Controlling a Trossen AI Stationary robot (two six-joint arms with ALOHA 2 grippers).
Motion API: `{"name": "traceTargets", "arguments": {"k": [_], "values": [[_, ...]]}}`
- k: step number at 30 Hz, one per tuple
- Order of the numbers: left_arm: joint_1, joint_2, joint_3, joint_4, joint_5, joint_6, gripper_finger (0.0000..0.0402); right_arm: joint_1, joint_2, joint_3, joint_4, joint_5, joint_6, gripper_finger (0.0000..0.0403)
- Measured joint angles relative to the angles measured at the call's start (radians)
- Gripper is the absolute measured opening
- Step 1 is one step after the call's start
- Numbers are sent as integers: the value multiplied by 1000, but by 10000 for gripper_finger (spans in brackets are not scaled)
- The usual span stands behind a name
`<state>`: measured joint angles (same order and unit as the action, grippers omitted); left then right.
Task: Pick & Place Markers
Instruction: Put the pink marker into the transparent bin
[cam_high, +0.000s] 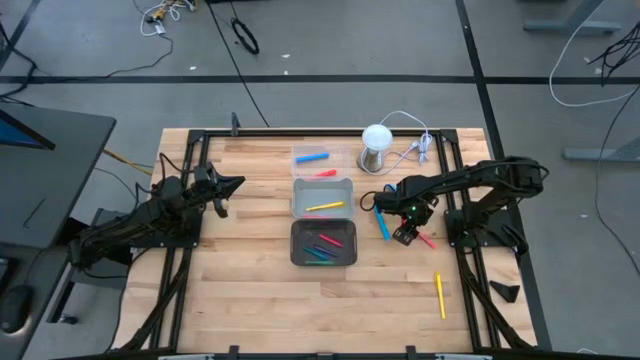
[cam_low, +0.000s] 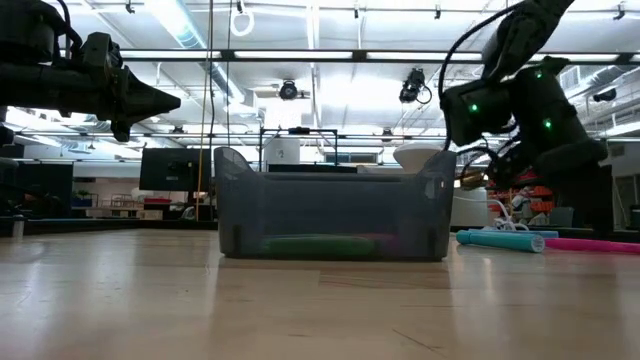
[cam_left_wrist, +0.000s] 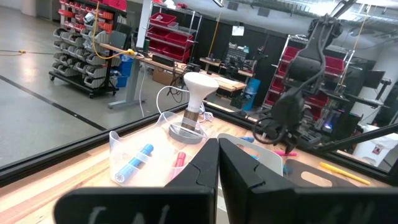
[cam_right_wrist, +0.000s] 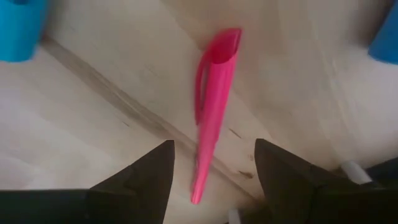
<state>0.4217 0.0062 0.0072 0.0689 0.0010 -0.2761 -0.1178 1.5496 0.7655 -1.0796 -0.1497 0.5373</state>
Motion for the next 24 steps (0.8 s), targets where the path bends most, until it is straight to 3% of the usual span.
{"name": "traceTargets", "arguments": {"k": [7,12,16,24], "values": [[0,0,0,0,0,0,14,-25,21,-82,72,-111,-23,224],[0,0,0,0,0,0,14,-26,19,-101,75,-114,-21,214],[0,0,0,0,0,0,14,-26,19,-103,87,-111,-5,179],[0,0,0,0,0,0,14,-25,19,-105,106,-119,4,69]]}}
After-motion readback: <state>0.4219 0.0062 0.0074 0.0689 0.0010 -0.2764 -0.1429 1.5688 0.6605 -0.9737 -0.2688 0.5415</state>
